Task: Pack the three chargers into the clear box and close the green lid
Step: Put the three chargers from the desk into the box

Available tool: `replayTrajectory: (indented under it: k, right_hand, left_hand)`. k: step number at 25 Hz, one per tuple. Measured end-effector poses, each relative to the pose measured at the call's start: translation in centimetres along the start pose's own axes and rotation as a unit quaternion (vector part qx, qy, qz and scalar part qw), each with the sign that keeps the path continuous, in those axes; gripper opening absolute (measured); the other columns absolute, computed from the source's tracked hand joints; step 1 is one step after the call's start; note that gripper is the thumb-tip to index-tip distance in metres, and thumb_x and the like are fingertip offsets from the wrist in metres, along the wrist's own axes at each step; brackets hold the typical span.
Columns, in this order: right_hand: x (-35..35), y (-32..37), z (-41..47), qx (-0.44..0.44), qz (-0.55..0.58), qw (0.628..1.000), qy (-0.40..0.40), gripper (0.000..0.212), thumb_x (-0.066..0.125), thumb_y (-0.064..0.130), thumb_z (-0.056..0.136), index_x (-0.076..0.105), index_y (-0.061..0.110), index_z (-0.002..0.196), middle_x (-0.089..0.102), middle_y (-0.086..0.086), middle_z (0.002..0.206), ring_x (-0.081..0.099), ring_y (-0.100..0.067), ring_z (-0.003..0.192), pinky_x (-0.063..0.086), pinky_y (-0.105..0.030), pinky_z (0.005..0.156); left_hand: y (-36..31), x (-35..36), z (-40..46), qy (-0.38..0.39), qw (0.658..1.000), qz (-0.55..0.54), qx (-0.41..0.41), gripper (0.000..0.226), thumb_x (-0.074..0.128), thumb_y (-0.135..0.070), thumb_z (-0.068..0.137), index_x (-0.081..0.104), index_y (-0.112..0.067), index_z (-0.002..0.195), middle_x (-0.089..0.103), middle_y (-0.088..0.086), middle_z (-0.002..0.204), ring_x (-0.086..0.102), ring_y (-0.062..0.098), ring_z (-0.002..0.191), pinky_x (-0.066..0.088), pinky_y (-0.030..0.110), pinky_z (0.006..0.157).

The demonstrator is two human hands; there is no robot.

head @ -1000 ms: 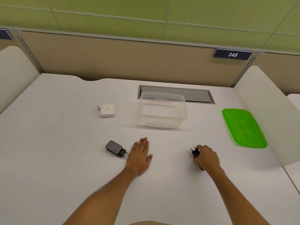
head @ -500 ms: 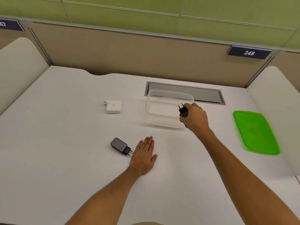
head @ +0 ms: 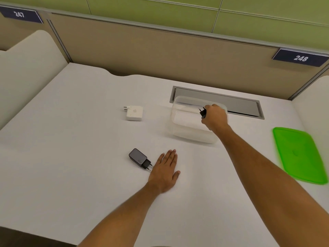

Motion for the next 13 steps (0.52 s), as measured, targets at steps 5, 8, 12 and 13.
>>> replayTrajectory:
  k: [5,8,12,13]
  right_hand:
    - [2.4,-0.7,1.2,0.029,0.000,0.997,0.075,0.023,0.066,0.008,0.077,0.063,0.004,0.099,0.068,-0.017,0.098,0.064,-0.034,0.089,0.041,-0.030,0.063]
    - [3.4,-0.9,1.4,0.037,-0.003,0.993,0.113,0.025,0.068,0.009,0.073,0.062,0.005,0.097,0.068,-0.015,0.096,0.064,-0.032,0.089,0.041,-0.029,0.062]
    - [4.4,-1.0,1.4,0.045,-0.009,0.989,0.141,0.026,0.067,0.013,0.076,0.063,0.004,0.100,0.067,-0.014,0.092,0.060,-0.029,0.081,0.043,-0.029,0.064]
    - [4.4,-1.0,1.5,0.051,-0.007,0.988,0.145,0.026,0.067,0.014,0.077,0.063,0.003,0.100,0.067,-0.014,0.091,0.060,-0.029,0.081,0.043,-0.028,0.064]
  left_hand:
    - [0.0,0.0,0.1,0.003,1.000,-0.002,0.002,0.066,0.017,-0.044,0.098,0.002,-0.008,0.150,-0.006,0.007,0.160,-0.010,0.019,0.146,-0.003,0.038,0.119]
    - [0.0,-0.1,0.1,0.002,1.000,-0.005,0.002,0.066,0.018,-0.044,0.098,0.003,-0.007,0.150,-0.005,0.008,0.160,-0.009,0.019,0.146,-0.005,0.039,0.119]
    - [0.1,0.1,0.1,0.001,1.000,-0.007,0.004,0.066,0.018,-0.045,0.098,0.004,-0.007,0.150,-0.004,0.008,0.160,-0.009,0.019,0.146,-0.006,0.040,0.119]
    - [0.1,0.2,0.1,0.001,1.000,-0.006,0.004,0.067,0.017,-0.045,0.097,0.004,-0.007,0.150,-0.004,0.008,0.160,-0.010,0.019,0.146,-0.006,0.040,0.119]
Point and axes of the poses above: each hand's wrist, its own z-axis towards the middle knuckle, its own x-axis out of the palm, y = z × x, the point moved 3 cm from there along z, towards the middle knuckle
